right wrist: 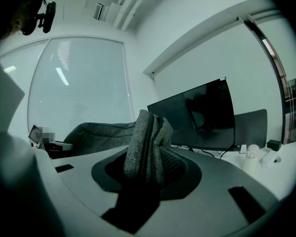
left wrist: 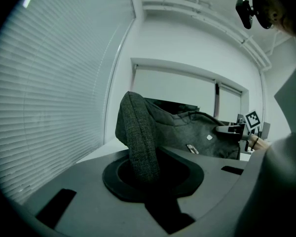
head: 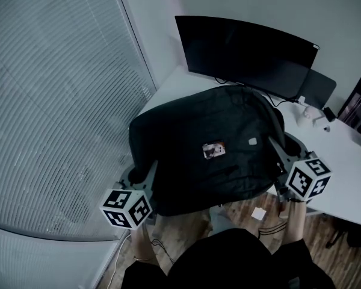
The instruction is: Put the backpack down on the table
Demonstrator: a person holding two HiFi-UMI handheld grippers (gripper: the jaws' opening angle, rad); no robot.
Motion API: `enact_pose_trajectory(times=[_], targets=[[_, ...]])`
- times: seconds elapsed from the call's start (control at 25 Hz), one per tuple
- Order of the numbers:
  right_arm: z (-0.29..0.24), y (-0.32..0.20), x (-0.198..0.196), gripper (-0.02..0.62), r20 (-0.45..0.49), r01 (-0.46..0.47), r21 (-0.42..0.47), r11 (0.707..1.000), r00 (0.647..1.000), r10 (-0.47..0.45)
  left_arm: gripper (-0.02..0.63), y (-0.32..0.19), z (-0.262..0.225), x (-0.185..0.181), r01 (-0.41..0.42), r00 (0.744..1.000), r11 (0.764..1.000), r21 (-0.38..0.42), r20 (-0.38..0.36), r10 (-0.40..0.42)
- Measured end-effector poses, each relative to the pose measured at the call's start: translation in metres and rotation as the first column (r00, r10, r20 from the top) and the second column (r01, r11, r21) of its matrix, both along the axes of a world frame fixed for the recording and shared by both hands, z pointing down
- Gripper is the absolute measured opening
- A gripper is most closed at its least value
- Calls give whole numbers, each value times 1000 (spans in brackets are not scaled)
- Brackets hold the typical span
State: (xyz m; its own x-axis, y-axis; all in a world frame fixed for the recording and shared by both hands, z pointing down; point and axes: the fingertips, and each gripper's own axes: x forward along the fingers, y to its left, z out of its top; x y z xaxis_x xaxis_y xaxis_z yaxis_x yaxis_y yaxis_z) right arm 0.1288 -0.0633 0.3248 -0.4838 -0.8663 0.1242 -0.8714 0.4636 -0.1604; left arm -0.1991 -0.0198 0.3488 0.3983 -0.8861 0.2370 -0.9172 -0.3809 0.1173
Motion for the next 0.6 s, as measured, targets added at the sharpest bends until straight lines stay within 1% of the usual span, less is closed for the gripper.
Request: enact_pose_trajectory(times=[0.6], targets=[[9,-141,-5,135,-15,2,-40,999,1000,-2,80,-141,13,-5,7,1000,999,-43,-19,-8]])
